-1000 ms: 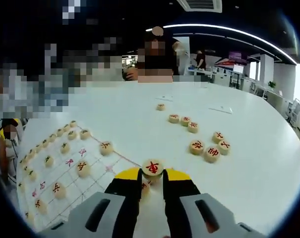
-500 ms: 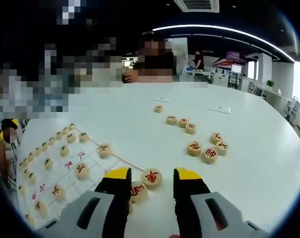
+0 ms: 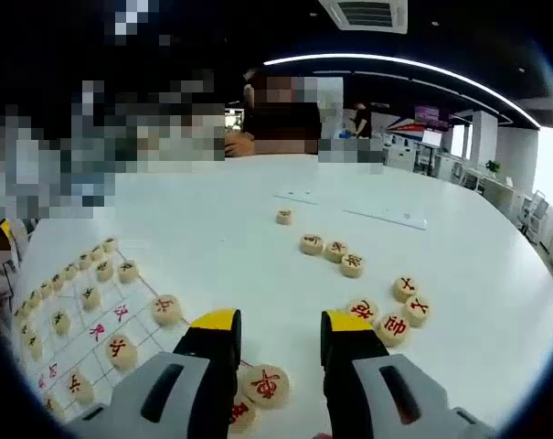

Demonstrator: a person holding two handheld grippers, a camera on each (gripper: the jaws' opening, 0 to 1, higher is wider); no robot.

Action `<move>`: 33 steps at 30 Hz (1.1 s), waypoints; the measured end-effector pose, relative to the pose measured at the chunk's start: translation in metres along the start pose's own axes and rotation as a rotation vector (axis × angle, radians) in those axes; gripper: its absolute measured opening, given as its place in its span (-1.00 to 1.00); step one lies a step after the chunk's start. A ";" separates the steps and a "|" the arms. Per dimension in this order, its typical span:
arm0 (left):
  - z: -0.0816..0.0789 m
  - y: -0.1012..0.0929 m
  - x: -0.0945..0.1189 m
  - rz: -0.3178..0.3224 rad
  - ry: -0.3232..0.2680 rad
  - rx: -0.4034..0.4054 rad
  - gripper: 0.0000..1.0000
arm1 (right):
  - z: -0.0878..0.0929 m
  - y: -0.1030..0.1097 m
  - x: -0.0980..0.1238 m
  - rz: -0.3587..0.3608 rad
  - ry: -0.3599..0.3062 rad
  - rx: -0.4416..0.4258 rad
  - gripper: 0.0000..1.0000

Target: Pick up the chess pieces one by one and place each piece onto its starting position on the chessboard, setting the pieces on their correct points until all the chess pieces are arranged in the starting layout

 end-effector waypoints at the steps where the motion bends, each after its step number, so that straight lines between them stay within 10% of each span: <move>1: 0.000 0.000 0.000 0.000 0.002 0.000 -0.25 | -0.001 -0.003 -0.006 0.008 0.006 0.003 -0.29; 33: 0.001 0.004 0.002 -0.011 0.001 0.005 -0.27 | -0.026 -0.059 -0.082 0.182 0.030 -0.066 -0.29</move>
Point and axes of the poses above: the point that each gripper's makers call its tool centre point, and the gripper's own axes: x roughly backward along the fingers, y roughly to its left, z roughly out of its underside, the point moved 6 cm from there along x, roughly backward along the fingers, and after that the axes turned 1 degree about x, right-handed, at the moved point
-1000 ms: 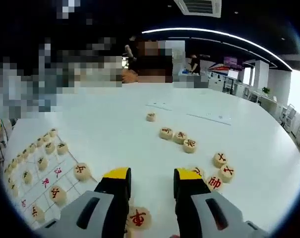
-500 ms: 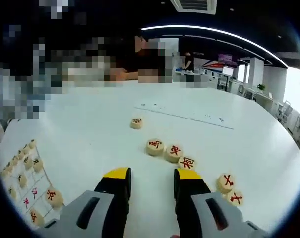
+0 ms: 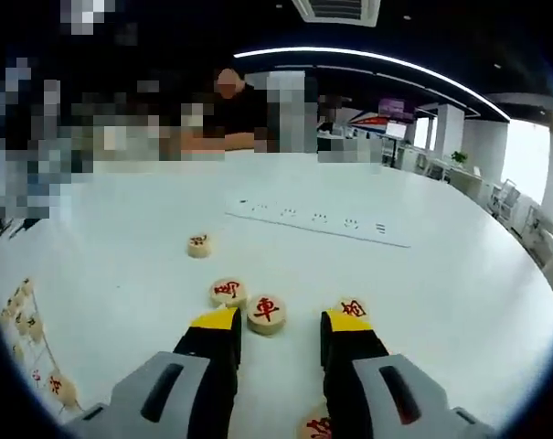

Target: Pick up the chess pieces one by one and place each piece onto its starting position on the chessboard, setting the pieces on their correct points until all the chess pieces are arranged in the starting layout

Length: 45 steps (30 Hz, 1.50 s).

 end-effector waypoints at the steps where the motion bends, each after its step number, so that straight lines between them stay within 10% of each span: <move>1: 0.000 0.000 0.000 0.000 0.000 -0.001 -0.27 | -0.001 -0.001 -0.002 -0.002 -0.001 0.000 -0.31; 4: 0.000 0.000 0.000 -0.001 0.000 -0.001 -0.27 | 0.001 0.004 0.000 -0.018 0.001 0.013 -0.61; 16: -0.002 0.000 0.001 0.000 -0.005 -0.001 -0.27 | -0.014 0.011 0.026 -0.074 -0.043 0.057 -0.62; 35: -0.005 -0.008 -0.002 0.011 -0.004 -0.020 -0.27 | 0.023 0.055 0.177 -0.352 -0.131 0.138 -0.62; 45: -0.004 -0.008 -0.002 0.015 -0.005 -0.019 -0.27 | 0.066 0.074 0.251 -0.634 -0.120 0.311 -0.62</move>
Point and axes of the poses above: the point that each gripper's makers call its tool centre point, and the gripper's own axes: x roughly backward along the fingers, y roughly to its left, z roughly out of its underside, the point moved 6 cm from there along x, roughly backward along the fingers, and after that the axes turned 1 degree about x, right-handed, at the moved point
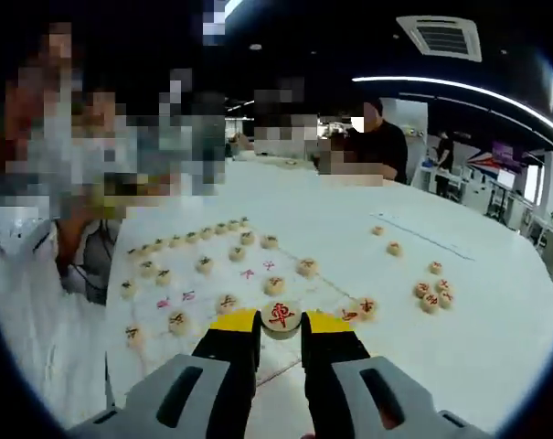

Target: Pick up the chess pieces one by one and place each piece onto its starting position on the chessboard, setting the pieces on their correct points until all the chess pieces are arranged in the starting layout

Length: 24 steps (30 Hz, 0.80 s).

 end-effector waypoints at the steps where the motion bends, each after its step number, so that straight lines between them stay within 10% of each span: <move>1: 0.000 0.000 0.000 0.001 -0.001 -0.001 -0.27 | 0.003 0.006 0.005 -0.030 -0.002 0.017 -0.62; 11: 0.001 -0.002 -0.002 0.009 0.005 0.000 -0.27 | 0.047 0.066 0.038 -0.375 0.067 0.076 -0.62; 24: 0.010 -0.024 -0.007 0.128 0.068 -0.054 -0.25 | 0.062 0.080 0.032 -0.437 0.098 0.143 -0.62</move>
Point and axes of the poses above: the point that each gripper's makers call its tool centre point, and the gripper's own axes: x roughly backward along the fingers, y roughly to its left, z roughly out of its underside, the point moved 6 cm from there along x, roughly backward along the fingers, and after that the axes turned 1 degree about x, right-handed, at the moved point
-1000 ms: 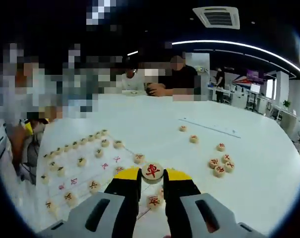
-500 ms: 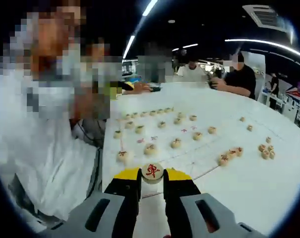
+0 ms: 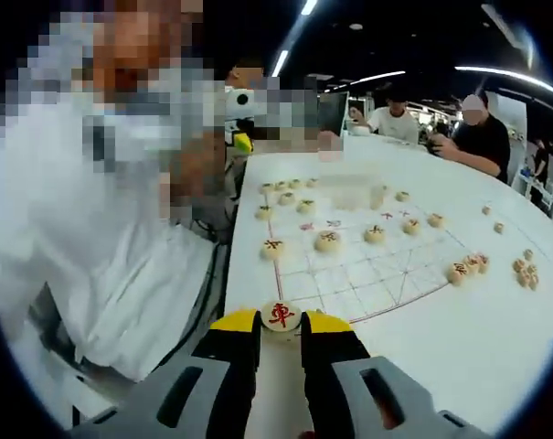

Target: Pick up the chess pieces one by one and place each piece onto its starting position on the chessboard, setting the pieces on their correct points until all the chess pieces are arranged in the starting layout

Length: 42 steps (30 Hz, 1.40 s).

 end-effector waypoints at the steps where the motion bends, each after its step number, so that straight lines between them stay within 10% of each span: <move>1: 0.000 -0.001 0.000 0.003 0.003 -0.002 -0.25 | 0.001 0.000 -0.001 -0.001 0.006 0.007 -0.62; 13: 0.000 0.000 0.001 0.006 0.000 -0.003 -0.25 | 0.006 -0.002 -0.006 0.012 0.014 -0.018 -0.60; 21: -0.001 0.000 0.000 0.005 -0.006 -0.001 -0.25 | -0.009 -0.012 0.008 0.059 -0.124 -0.043 -0.30; 27: -0.003 0.002 0.001 -0.007 -0.017 0.001 -0.25 | -0.034 -0.045 0.029 0.198 -0.287 -0.070 -0.25; 42: -0.008 0.009 0.007 -0.044 -0.043 0.008 -0.25 | -0.011 -0.154 0.035 0.681 -0.142 -0.266 -0.25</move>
Point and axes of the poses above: the point that each gripper's makers call its tool centre point, and the gripper's own axes: x roughly backward along the fingers, y roughly to its left, z roughly out of its underside, the point moved 6 cm from there along x, roughly backward along the fingers, and after that the axes turned 1 degree about x, right-handed, at the moved point
